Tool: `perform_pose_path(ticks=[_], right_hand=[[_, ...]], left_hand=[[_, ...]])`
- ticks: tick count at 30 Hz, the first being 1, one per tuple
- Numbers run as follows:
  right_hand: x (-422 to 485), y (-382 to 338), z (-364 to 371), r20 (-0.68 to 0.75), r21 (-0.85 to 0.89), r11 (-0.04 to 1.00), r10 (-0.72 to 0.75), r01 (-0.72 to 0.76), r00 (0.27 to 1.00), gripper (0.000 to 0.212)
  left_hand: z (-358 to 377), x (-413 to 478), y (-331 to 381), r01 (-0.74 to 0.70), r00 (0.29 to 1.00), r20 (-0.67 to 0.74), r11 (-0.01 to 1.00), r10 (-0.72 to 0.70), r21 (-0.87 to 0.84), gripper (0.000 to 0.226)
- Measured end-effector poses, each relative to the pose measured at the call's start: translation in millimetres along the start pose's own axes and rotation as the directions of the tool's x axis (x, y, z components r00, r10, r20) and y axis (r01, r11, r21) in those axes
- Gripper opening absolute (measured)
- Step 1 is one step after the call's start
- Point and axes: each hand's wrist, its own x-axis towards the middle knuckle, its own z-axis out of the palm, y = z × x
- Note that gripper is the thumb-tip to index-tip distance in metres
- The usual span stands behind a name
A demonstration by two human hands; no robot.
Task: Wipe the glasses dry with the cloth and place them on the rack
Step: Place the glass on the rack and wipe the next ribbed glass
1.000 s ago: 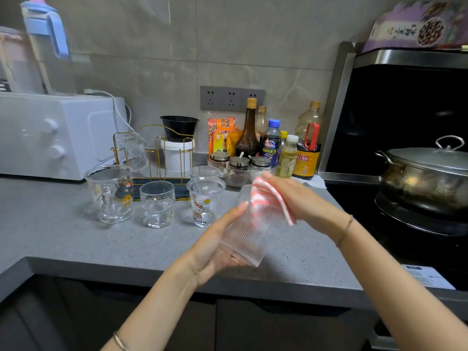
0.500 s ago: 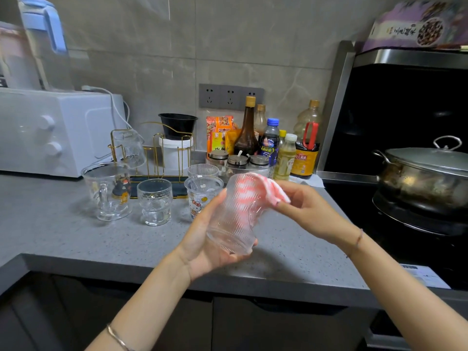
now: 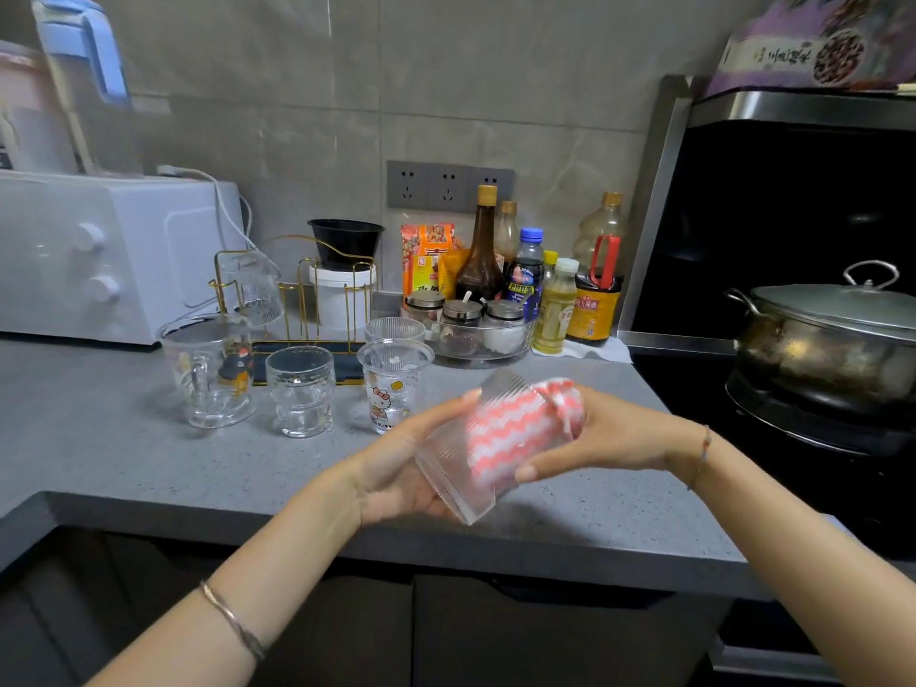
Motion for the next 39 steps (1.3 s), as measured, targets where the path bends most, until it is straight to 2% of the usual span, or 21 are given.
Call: perform_pose_path(ticks=[2, 4, 7, 9, 12, 14, 16, 18, 20, 21, 24, 27, 30, 33, 36, 39], right_hand=[[-2, 2, 6, 0.018, 0.028, 1.0, -0.008, 0.007, 1.0, 0.035], [-4, 5, 10, -0.033, 0.09, 0.996, -0.015, 0.018, 0.999, 0.03], [-6, 9, 13, -0.146, 0.136, 0.99, -0.017, 0.037, 0.989, 0.027], [-6, 8, 21, -0.173, 0.152, 0.987, -0.022, 0.049, 0.985, 0.028], [-3, 8, 40, -0.157, 0.184, 0.98, -0.052, 0.081, 0.986, 0.038], [-1, 9, 50, -0.155, 0.216, 0.97, -0.079, 0.112, 0.985, 0.046], [-1, 11, 55, -0.15, 0.325, 0.937, -0.082, 0.128, 0.985, 0.052], [-2, 13, 56, -0.158, 0.432, 0.889, -0.089, 0.15, 0.983, 0.053], [-1, 15, 56, -0.173, 0.509, 0.843, -0.097, 0.174, 0.98, 0.049], [0, 16, 55, -0.184, 0.538, 0.823, -0.1, 0.185, 0.978, 0.047], [2, 15, 50, -0.219, 0.606, 0.773, -0.061, 0.185, 0.974, 0.044], [2, 8, 44, -0.252, 0.577, 0.798, -0.03, 0.175, 0.967, 0.041], [3, 5, 43, -0.358, 0.488, 0.861, 0.052, 0.14, 0.932, 0.038], [4, 7, 44, -0.44, 0.463, 0.878, 0.11, 0.12, 0.891, 0.033], [0, 6, 37, -0.356, 0.546, 0.833, 0.133, 0.09, 0.925, 0.034], [-3, 6, 30, -0.243, 0.652, 0.756, 0.135, 0.058, 0.961, 0.025]], left_hand=[[-1, 1, -4, 0.032, 0.999, -0.005, 0.999, -0.032, -0.003, 0.078], [-3, 2, -8, 0.029, 0.998, -0.051, 0.999, -0.031, -0.042, 0.074], [2, 0, -14, -0.057, 0.989, -0.14, 0.995, 0.046, -0.076, 0.082], [13, 0, -19, -0.116, 0.965, -0.236, 0.993, 0.115, 0.011, 0.085], [23, 2, -32, -0.176, 0.873, -0.407, 0.952, 0.269, 0.251, 0.094], [22, -2, -38, -0.256, 0.793, -0.439, 0.885, 0.422, 0.389, 0.096], [28, 0, -33, -0.286, 0.725, -0.468, 0.838, 0.506, 0.464, 0.099], [33, -3, -31, -0.285, 0.691, -0.446, 0.781, 0.569, 0.555, 0.088], [33, -8, -30, -0.278, 0.676, -0.399, 0.715, 0.62, 0.641, 0.052], [31, -7, -30, -0.286, 0.65, -0.377, 0.672, 0.66, 0.683, 0.047], [25, -2, -32, -0.314, 0.59, -0.311, 0.567, 0.745, 0.762, 0.05], [24, 1, -31, -0.346, 0.547, -0.307, 0.544, 0.779, 0.764, 0.047], [20, 6, -35, -0.357, 0.532, -0.325, 0.555, 0.782, 0.751, 0.058], [19, 8, -36, -0.339, 0.527, -0.329, 0.549, 0.784, 0.764, 0.062], [14, 9, -35, -0.332, 0.539, -0.343, 0.568, 0.769, 0.753, 0.055], [14, 7, -32, -0.344, 0.582, -0.372, 0.634, 0.723, 0.693, 0.024]])
